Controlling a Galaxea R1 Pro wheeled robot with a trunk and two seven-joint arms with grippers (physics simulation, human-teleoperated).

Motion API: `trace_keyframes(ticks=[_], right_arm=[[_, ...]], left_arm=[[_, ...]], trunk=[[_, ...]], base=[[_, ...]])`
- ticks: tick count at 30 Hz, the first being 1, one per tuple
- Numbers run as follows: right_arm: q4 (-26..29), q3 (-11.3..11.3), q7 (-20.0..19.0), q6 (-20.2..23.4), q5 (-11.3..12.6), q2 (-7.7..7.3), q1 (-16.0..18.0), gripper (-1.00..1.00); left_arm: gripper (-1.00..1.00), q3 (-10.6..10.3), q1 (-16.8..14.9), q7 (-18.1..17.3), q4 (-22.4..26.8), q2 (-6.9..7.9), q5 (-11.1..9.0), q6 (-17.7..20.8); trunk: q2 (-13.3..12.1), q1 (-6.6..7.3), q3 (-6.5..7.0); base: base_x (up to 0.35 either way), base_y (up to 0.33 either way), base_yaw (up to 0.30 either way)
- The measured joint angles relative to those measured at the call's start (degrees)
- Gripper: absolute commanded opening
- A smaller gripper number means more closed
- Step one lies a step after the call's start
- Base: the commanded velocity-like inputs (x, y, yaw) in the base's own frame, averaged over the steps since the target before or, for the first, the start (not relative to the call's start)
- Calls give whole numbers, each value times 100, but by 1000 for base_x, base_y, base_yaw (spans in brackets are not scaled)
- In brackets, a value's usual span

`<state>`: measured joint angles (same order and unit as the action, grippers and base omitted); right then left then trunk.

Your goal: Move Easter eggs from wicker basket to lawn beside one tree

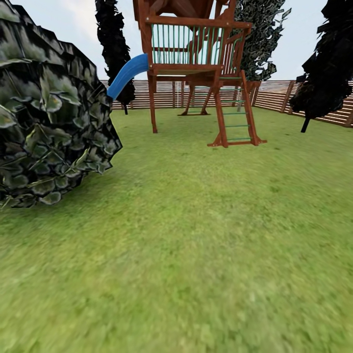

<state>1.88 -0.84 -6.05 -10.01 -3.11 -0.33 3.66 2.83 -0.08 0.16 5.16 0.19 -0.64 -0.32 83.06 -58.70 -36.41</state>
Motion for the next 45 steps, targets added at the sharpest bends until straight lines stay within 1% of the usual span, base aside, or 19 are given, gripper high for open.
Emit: trace_keyframes(ticks=[45], right_arm=[[1, 0, -1, 0, 0, 0, 0, 100]], left_arm=[[100, 1, 0, 0, 0, 8, 0, 0]], trunk=[[0, 0, 0]], base=[[314, 0, 0]])
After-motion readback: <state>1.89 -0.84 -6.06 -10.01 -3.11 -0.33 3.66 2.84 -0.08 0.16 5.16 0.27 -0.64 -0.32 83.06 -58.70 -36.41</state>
